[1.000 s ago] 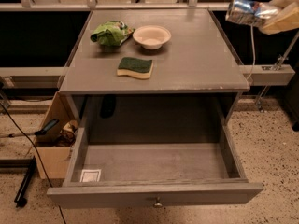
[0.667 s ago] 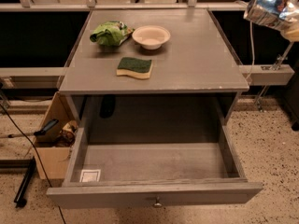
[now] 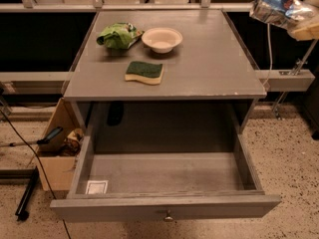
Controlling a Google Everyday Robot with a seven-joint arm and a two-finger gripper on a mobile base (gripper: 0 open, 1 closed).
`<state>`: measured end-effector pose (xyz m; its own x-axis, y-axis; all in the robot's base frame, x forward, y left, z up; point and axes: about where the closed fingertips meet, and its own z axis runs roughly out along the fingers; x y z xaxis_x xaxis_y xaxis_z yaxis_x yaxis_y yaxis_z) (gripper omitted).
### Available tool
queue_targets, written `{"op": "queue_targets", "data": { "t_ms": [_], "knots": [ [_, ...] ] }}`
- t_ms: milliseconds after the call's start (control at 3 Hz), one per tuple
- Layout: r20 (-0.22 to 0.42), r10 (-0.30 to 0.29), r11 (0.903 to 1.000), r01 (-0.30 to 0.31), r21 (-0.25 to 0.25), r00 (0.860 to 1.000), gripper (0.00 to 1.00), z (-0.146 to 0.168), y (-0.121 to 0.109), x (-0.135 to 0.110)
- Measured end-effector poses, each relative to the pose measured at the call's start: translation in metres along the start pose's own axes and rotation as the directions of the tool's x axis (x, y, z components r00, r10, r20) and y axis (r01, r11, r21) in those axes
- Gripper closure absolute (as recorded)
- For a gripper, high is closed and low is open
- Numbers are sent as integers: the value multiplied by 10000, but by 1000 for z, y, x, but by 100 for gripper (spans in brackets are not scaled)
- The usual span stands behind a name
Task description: Place redbull can into top drawer
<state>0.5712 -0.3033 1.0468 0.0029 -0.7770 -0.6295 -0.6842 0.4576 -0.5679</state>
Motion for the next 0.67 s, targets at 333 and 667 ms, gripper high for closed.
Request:
{"op": "queue_targets", "data": {
  "t_ms": [333,667],
  "knots": [
    [465,-37,9998,27,210,9989,100,0,6,-22],
    [791,569,9976,-536,-437,9952,100,13,79,-21]
  ]
}}
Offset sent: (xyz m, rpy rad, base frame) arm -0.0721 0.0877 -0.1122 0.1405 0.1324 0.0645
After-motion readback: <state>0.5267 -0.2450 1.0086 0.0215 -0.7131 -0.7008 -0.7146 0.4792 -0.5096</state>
